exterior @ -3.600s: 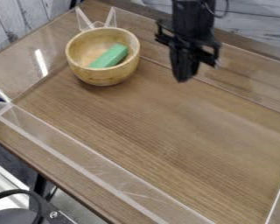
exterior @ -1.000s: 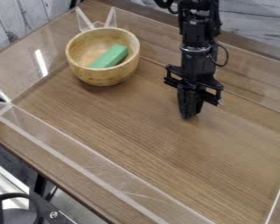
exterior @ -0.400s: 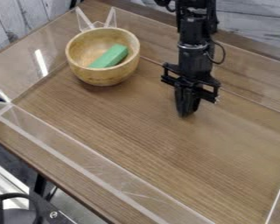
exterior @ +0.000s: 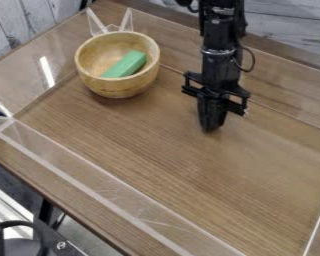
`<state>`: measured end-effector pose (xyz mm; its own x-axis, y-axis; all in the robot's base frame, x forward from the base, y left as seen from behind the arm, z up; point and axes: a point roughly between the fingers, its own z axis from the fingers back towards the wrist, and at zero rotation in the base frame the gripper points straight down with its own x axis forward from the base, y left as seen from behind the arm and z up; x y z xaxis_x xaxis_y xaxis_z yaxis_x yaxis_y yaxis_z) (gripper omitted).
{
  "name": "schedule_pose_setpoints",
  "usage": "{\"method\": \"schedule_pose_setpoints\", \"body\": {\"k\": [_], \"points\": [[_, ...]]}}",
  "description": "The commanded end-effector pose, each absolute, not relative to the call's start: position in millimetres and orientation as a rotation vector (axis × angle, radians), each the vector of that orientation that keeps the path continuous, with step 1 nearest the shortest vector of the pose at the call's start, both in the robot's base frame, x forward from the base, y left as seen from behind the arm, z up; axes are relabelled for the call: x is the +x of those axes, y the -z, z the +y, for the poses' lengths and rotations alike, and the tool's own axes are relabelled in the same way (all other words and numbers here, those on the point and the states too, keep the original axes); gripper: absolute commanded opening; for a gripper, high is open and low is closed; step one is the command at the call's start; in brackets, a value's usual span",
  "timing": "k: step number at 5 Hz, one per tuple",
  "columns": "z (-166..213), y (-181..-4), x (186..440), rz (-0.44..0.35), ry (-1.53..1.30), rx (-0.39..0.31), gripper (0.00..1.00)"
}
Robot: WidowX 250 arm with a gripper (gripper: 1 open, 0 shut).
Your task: Remove the green block from inside the brown bowl and put it on the table
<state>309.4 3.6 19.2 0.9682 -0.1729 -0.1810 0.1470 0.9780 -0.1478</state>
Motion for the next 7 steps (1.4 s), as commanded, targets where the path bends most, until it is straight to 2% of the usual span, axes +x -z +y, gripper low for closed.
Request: {"method": "schedule_pose_setpoints", "body": {"k": [1, 2, 3, 4, 5, 6, 7], "points": [[13, -18.9, 309, 0.196, 0.125, -0.129, 0.0], [14, -18.5, 309, 0.201, 0.118, -0.132, 0.0], [14, -18.6, 308, 0.205, 0.113, -0.135, 1.0], [15, -18.9, 307, 0.212, 0.108, -0.137, 0.0], [16, -21.3, 307, 0.21, 0.102, -0.137, 1.0], [17, -22.7, 306, 0.212, 0.096, -0.137, 1.0], [18, -49.2, 305, 0.153, 0.09, -0.139, 1.0]]}}
